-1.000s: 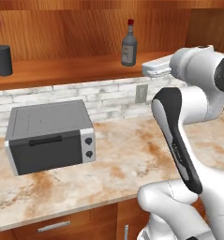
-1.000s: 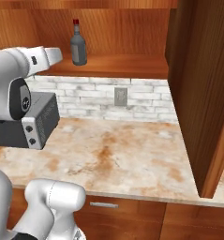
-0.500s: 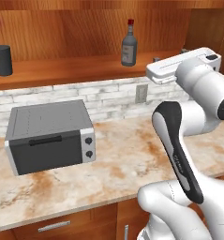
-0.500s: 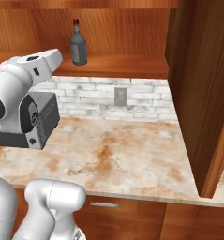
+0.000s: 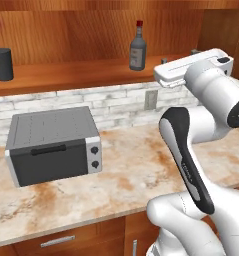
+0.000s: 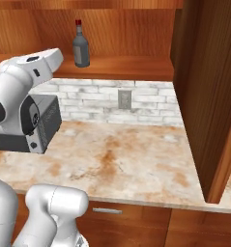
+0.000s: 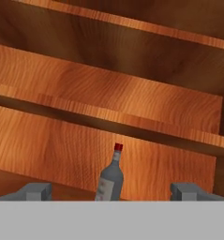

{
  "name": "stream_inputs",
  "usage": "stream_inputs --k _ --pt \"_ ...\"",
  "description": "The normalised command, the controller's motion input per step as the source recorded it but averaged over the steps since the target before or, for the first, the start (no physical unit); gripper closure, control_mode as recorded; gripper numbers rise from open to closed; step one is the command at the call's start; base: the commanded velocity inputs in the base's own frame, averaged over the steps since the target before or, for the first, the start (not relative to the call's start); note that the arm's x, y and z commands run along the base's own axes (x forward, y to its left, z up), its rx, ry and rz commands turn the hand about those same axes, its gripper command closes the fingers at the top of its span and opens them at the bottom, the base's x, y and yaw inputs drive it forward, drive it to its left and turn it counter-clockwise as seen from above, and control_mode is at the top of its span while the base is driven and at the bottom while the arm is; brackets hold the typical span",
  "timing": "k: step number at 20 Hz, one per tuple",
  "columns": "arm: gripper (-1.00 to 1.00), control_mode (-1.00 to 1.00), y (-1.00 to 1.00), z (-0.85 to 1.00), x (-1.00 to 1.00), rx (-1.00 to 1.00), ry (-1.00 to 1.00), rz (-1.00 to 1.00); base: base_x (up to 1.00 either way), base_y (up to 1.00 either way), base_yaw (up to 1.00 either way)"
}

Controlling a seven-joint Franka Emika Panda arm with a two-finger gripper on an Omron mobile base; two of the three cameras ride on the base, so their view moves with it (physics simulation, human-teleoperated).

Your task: There is a bowl on the dining counter. Grab a lemon wedge from the fridge and place it in the bowl. Then get the liquor bottle and glass cup from the cabinet and place them next to the bowl.

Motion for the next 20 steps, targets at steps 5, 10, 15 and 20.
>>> stream_inputs --k 5,10,15,20 --pt "-1.0 -1.0 0.01 0.03 0.02 0.06 0.07 0.0 0.0 0.0 0.0" --pt "-1.0 -1.0 0.14 0.03 0.2 0.07 0.1 0.0 0.0 0.0 0.0" --pt "-1.0 -1.0 0.05 0.08 0.37 0.02 0.19 0.0 0.0 0.0 0.0" --pt "-1.0 -1.0 0.0 0.01 0.49 0.0 0.21 0.0 0.0 0.0 0.0"
